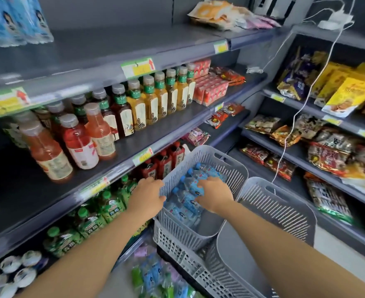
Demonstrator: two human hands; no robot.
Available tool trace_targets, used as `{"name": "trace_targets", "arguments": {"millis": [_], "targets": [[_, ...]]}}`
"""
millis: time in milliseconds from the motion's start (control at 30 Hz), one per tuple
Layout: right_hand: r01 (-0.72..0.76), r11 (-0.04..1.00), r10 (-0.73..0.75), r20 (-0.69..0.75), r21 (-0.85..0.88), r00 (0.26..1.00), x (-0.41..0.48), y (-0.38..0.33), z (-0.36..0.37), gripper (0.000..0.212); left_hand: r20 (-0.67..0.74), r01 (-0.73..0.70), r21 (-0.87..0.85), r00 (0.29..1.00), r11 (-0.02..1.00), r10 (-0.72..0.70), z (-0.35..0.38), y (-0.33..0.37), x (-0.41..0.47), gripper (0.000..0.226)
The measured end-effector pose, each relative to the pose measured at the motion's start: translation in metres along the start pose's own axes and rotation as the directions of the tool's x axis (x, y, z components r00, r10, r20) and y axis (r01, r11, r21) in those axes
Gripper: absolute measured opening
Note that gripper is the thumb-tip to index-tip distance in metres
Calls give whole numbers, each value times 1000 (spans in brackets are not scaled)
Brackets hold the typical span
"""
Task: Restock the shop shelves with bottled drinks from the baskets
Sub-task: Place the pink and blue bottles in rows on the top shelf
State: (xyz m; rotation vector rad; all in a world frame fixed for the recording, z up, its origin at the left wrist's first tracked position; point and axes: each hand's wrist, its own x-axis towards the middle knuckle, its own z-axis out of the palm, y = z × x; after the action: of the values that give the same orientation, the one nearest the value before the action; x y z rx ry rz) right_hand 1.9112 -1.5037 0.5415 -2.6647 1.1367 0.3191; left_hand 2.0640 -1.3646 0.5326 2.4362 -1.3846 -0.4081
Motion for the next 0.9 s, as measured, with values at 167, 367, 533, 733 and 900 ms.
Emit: {"name": "trace_targets", "arguments": {"millis": [167, 367, 533, 733, 900], "targets": [[-74, 997, 72, 103, 19, 992, 21, 19, 36, 46, 120, -76, 80, 991, 994, 66, 40, 2, 28, 36], [-72, 997, 68, 190, 15, 980, 51, 34, 71, 45, 341, -113, 188, 939, 976, 43, 85, 1, 61, 36], [-53, 998, 46, 267, 18, 963, 83, 50, 98, 49, 501, -73, 255, 863, 964, -67, 121, 3, 86, 19], [-38, 997, 17, 299, 63, 954, 119, 60, 129, 52, 622, -84, 414, 753, 906, -215, 154, 2, 113, 38], [-70, 989, 15, 388, 128, 921, 139, 55, 155, 66, 614, 209, 429, 646, 879, -453, 184, 9, 124, 89]]}}
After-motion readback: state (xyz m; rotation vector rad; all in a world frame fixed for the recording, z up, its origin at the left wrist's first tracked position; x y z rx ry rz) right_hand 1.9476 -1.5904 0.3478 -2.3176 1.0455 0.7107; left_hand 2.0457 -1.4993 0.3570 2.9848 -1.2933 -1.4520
